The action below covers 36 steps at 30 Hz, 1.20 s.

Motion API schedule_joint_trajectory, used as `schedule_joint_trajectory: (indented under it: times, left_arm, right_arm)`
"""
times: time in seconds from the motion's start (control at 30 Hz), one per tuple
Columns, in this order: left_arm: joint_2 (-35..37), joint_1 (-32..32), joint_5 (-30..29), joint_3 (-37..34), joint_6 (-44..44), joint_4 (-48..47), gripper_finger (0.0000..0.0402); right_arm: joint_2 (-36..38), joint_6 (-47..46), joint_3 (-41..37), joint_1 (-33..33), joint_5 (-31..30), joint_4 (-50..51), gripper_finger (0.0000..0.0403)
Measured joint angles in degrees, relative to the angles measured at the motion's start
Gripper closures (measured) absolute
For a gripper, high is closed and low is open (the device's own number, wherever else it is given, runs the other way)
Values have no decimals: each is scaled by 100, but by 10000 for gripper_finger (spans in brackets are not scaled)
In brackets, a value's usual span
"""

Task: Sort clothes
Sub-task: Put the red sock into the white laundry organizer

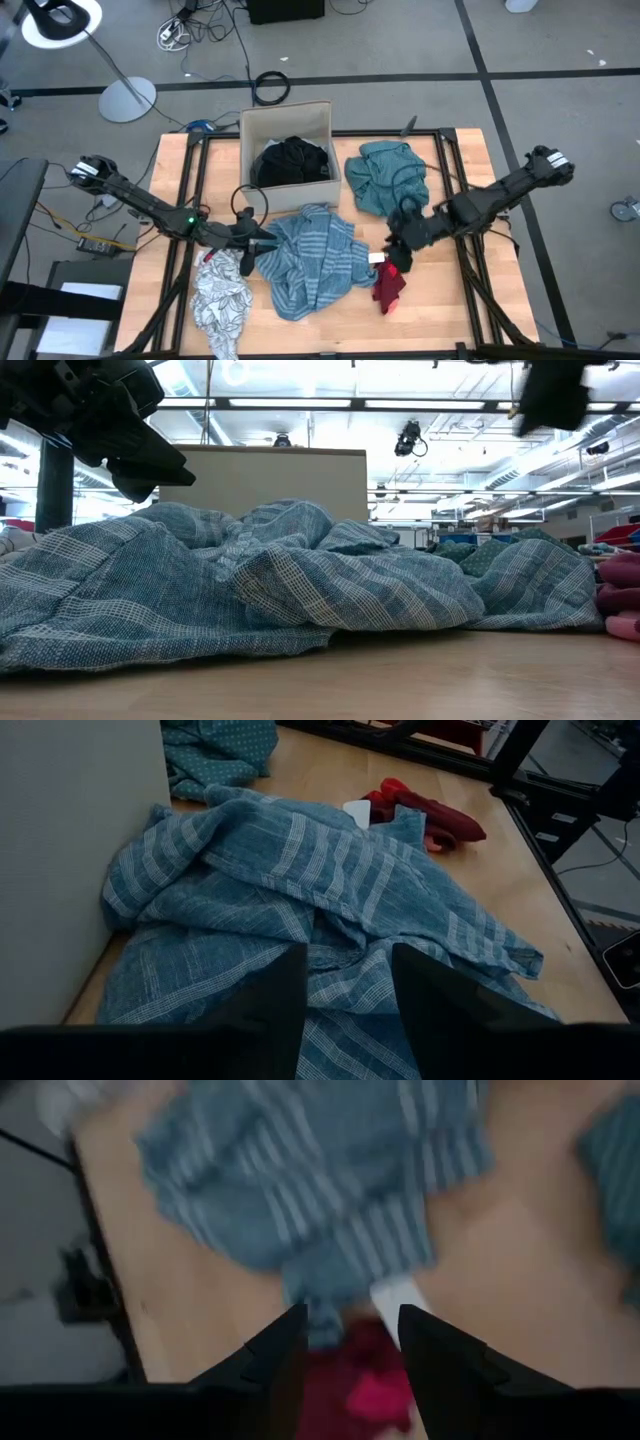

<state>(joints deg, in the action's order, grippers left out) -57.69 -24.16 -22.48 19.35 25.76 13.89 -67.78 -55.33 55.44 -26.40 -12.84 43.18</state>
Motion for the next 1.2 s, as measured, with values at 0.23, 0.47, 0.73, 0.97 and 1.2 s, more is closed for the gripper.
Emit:
schedule_joint_trajectory:
  times: [0.23,0.47,0.73,0.97,1.2]
  left_arm:
    - [0,2,-1,-4,2,-35,249]
    - [1,2,0,-5,3,-32,249]
    - [2,4,0,-7,6,-4,249]
    - [2,4,0,-7,17,-2,249]
    - [1,4,0,-7,39,-2,249]
  right_arm:
    - [-541,-1108,-298,-660,277,231,243]
    - [-1282,-1355,-387,-903,359,229,243]
    - [-2138,-1307,-387,-924,528,-162,245]
    - [-2559,-1054,-387,-926,781,-715,361]
    - [-2098,-1216,-387,-943,711,-450,399]
